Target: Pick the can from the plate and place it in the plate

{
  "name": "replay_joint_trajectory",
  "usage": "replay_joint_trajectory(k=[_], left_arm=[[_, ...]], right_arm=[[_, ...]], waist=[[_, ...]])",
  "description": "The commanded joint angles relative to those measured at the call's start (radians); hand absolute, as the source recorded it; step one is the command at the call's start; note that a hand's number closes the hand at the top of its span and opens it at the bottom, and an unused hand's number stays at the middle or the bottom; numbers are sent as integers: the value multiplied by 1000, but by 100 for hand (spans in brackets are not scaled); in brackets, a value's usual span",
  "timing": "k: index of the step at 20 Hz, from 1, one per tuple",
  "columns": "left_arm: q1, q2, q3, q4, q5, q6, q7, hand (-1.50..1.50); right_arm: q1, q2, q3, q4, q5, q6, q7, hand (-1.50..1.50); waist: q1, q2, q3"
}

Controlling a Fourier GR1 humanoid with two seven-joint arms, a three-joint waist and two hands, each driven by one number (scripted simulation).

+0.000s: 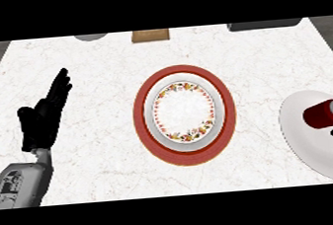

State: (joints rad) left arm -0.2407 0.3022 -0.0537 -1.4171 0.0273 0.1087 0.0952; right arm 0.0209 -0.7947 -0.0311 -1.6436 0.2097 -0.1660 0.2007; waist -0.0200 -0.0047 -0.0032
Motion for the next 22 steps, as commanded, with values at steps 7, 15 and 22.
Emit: replay_joint_trajectory(k=[7, 15, 22], left_arm=[[13, -46, -31, -23, -43, 13, -5, 0], [-33, -60, 14, -15, -54, -24, 43, 0], [65, -72, 7, -45, -75, -46, -25, 0]], right_arm=[[-36, -182, -67, -52, -113, 356, 323, -150], [-168, -24, -31, 43, 2, 429, 365, -150], [-158, 45, 31, 164, 141, 450, 297, -150]], waist=[[21, 4, 3], [23, 5, 3], [29, 6, 3]])
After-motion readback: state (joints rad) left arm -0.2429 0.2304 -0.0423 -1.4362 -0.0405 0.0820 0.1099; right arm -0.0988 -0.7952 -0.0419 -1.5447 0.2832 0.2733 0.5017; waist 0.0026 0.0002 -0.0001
